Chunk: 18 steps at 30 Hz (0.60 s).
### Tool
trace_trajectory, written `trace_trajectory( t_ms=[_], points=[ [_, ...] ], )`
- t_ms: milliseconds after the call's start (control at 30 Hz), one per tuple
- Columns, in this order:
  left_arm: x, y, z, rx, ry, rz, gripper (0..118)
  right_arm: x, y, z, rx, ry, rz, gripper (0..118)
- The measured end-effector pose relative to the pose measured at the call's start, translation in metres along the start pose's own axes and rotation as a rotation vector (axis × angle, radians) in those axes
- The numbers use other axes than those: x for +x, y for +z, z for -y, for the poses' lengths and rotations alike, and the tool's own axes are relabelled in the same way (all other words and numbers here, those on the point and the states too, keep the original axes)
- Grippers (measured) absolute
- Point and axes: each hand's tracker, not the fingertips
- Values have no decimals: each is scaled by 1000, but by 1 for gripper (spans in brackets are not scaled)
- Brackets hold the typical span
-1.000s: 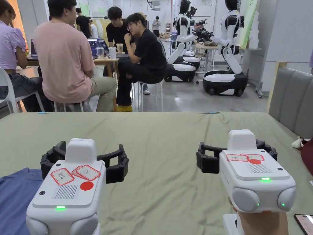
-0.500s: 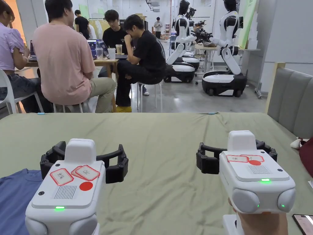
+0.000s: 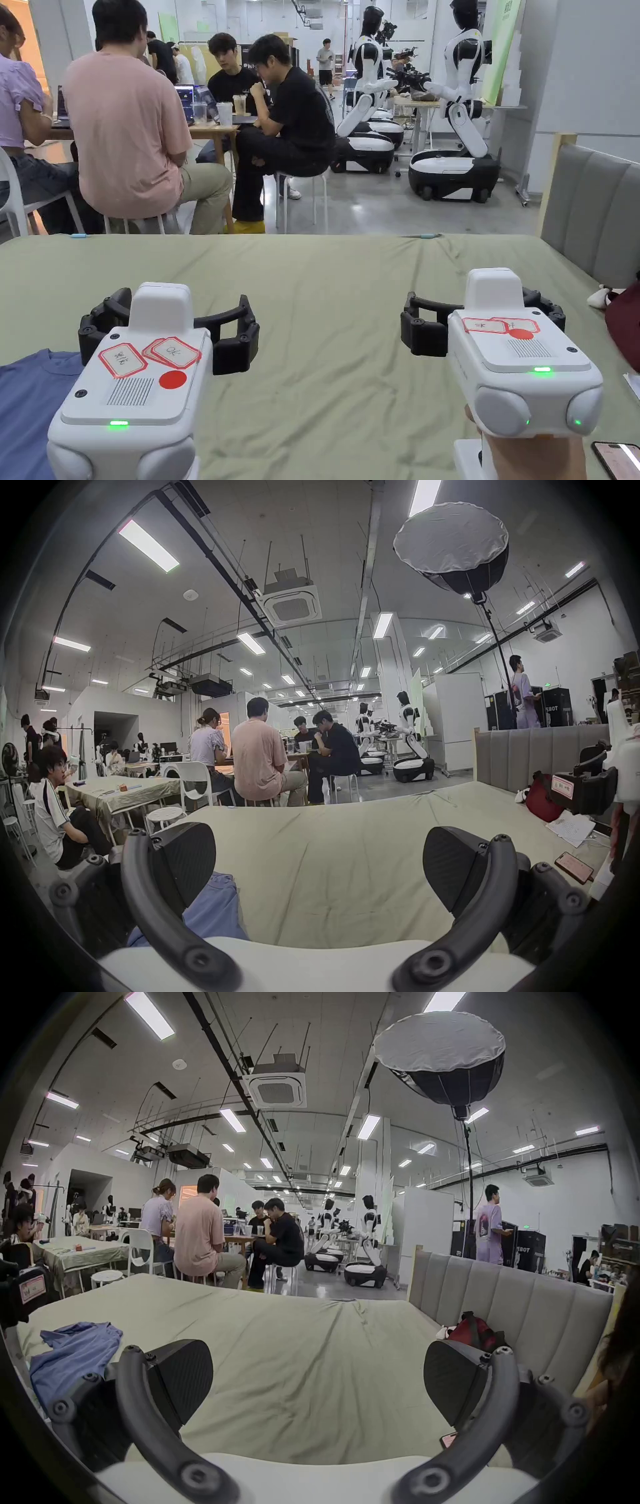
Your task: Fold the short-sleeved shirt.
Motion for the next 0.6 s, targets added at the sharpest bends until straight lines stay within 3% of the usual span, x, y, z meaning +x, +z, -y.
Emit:
trace_trajectory(
  t_ms=[600],
  points=[
    [0, -1, 3, -10, -4, 1, 118, -3, -3, 4, -23, 2, 6, 118]
  ],
)
